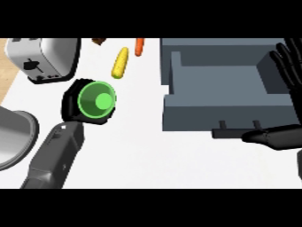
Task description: Pick up the cup, place it into the drawer and close the drawer
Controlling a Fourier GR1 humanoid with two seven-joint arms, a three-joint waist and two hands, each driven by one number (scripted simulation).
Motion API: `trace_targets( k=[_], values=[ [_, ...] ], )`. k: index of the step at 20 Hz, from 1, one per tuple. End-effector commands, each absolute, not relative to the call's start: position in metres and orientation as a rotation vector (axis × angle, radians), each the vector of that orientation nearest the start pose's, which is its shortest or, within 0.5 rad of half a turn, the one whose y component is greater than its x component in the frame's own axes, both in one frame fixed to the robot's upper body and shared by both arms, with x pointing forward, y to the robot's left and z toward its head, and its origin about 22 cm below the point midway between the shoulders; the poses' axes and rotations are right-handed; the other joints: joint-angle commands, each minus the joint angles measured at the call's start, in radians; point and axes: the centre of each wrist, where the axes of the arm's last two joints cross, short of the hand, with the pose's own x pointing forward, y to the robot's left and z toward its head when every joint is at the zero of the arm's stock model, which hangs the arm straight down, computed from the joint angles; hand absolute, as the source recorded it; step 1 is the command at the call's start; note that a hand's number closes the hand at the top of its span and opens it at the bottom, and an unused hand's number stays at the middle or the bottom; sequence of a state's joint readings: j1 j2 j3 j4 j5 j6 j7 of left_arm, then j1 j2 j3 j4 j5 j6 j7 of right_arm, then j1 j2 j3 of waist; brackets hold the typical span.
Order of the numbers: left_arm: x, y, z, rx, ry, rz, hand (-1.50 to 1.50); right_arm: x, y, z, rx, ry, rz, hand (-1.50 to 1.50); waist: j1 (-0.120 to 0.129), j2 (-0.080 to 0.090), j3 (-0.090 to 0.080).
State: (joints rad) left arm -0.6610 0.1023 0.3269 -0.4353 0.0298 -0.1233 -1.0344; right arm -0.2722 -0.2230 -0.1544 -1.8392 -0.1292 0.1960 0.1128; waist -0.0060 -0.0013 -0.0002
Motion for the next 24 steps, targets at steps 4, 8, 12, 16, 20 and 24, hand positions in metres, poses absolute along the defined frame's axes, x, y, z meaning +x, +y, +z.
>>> trace_targets(
  k=[4, 8, 12, 16, 20, 24],
  values=[
    [0.404, 0.169, 0.012, -0.268, -2.179, -0.047, 1.5, 0.273, -0.274, 0.151, -0.011, -1.959, 0.252, -1.5, 0.017, -0.008, 0.001],
    [0.426, 0.138, 0.078, -0.29, -2.169, -0.073, 1.5, 0.272, -0.277, 0.153, -0.001, -1.975, 0.279, -1.5, 0.007, -0.007, 0.001],
    [0.43, 0.108, 0.123, -0.269, -2.152, -0.129, 1.5, 0.268, -0.272, 0.154, -0.002, -1.989, 0.248, -1.5, -0.002, -0.005, 0.001],
    [0.437, 0.07, 0.17, -0.223, -2.138, -0.143, 1.5, 0.274, -0.275, 0.134, 0.02, -1.993, 0.267, -1.5, -0.024, 0.003, 0.001],
    [0.444, 0.052, 0.182, -0.151, -2.068, -0.181, 1.5, 0.278, -0.275, 0.147, -0.002, -2.001, 0.269, -1.5, -0.037, 0.011, 0.001],
    [0.441, 0.03, 0.182, -0.068, -1.953, -0.228, 1.5, 0.286, -0.262, 0.149, 0.026, -2.005, 0.259, -1.5, -0.051, 0.01, 0.002]
  ],
)
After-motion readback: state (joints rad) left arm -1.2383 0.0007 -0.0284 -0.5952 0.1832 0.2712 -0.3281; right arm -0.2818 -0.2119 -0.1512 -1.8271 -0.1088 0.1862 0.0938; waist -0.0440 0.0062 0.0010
